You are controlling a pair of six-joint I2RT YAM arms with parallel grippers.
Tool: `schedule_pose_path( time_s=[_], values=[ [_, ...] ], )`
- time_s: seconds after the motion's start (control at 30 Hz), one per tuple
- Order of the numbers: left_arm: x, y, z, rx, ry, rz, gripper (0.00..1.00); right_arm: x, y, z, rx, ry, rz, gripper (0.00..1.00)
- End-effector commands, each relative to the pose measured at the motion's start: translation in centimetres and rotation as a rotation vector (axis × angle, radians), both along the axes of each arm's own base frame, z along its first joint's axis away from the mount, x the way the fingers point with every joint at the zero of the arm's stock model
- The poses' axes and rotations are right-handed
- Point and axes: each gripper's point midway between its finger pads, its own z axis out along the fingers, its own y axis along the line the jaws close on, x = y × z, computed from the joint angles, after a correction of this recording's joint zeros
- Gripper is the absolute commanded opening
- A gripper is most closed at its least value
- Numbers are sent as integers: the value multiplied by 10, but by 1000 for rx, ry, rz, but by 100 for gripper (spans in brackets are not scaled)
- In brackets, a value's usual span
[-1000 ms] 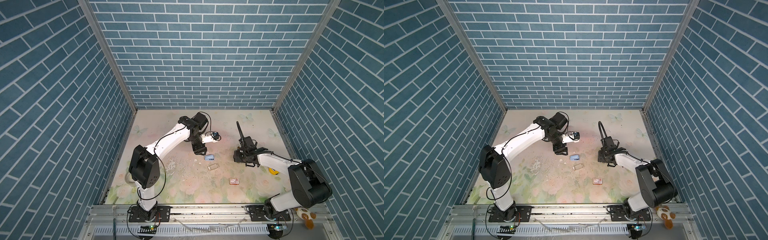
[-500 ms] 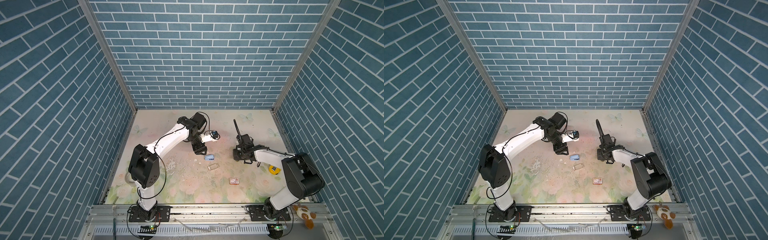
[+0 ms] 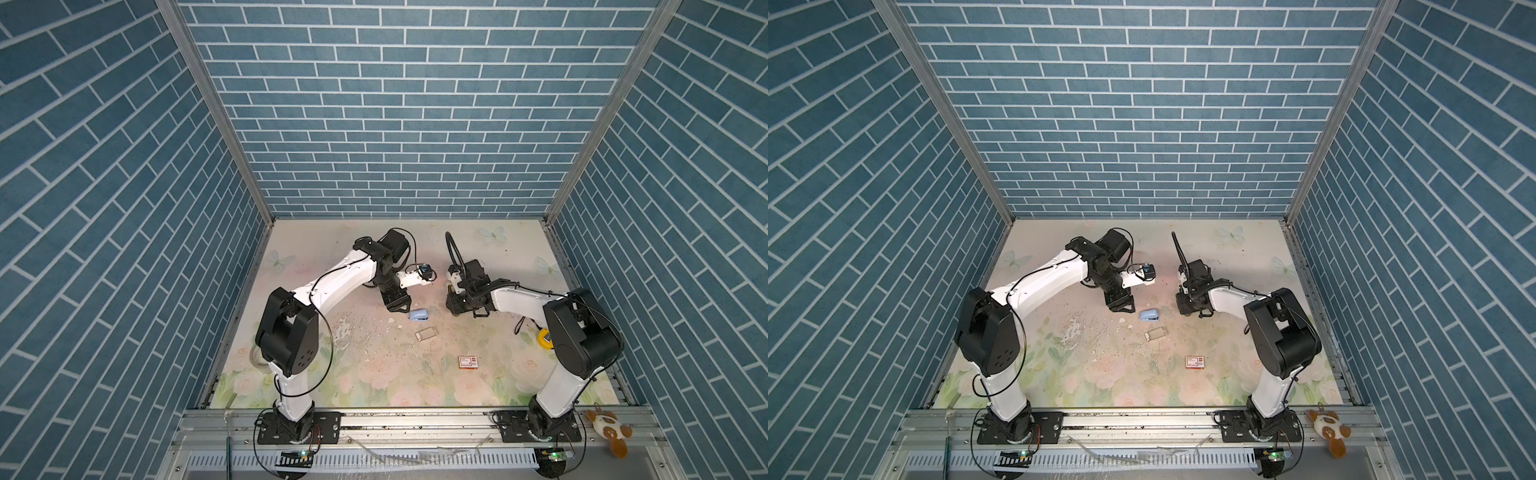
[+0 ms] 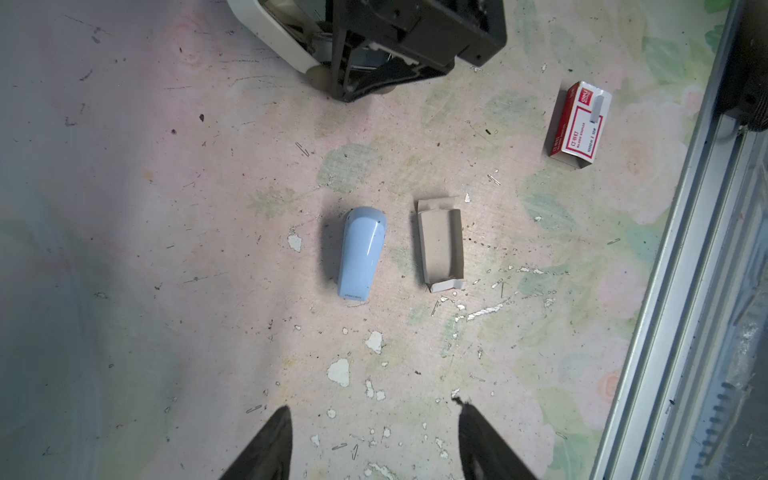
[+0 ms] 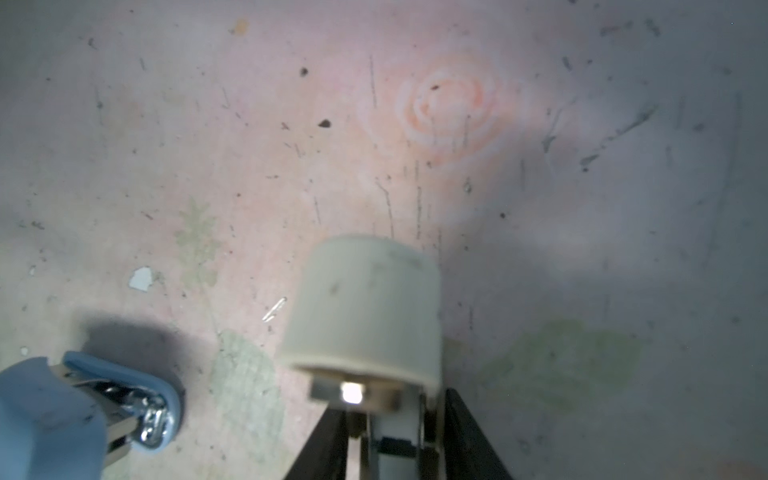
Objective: Load the staples into the stapler
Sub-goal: 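Lift the open beige stapler with the right gripper toward the left gripper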
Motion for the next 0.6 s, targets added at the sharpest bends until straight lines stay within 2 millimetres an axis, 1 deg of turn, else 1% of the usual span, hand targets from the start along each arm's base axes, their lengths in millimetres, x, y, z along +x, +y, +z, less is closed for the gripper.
schedule_pose_path(
  time_s=[0.0,0.03,0.07,0.1,0.17,0.23,0.37,0.43,0.5,0.53,0.57],
  values=[
    [-2,1,8,-27,-5,12,65,-6,-3,-10,-31,32,29,44],
    [-2,0,8,-28,-3,12,65,-7,-3,-8,-31,26,26,46],
    [-2,0,8,-31,-1,11,65,-7,-4,-7,-31,21,21,52],
    [-1,-1,8,-31,2,13,65,-7,-5,-3,-26,11,15,54],
    [0,-2,10,-34,-3,13,65,-8,-7,8,-16,-13,6,55],
    [3,-4,12,-38,-8,12,65,-10,-8,23,4,-42,-1,55],
    [8,-8,18,-46,-15,9,65,-21,-13,51,51,-88,-16,54],
    [12,-11,22,-57,-24,7,65,-31,-16,65,95,-103,-38,51],
    [16,-15,26,-73,-33,10,65,-41,-15,72,158,-91,-65,45],
    [18,-18,27,-80,-34,11,65,-47,-9,74,216,-74,-67,42],
    [21,-20,28,-88,-34,15,65,-50,-3,75,261,-54,-68,35]
  ],
)
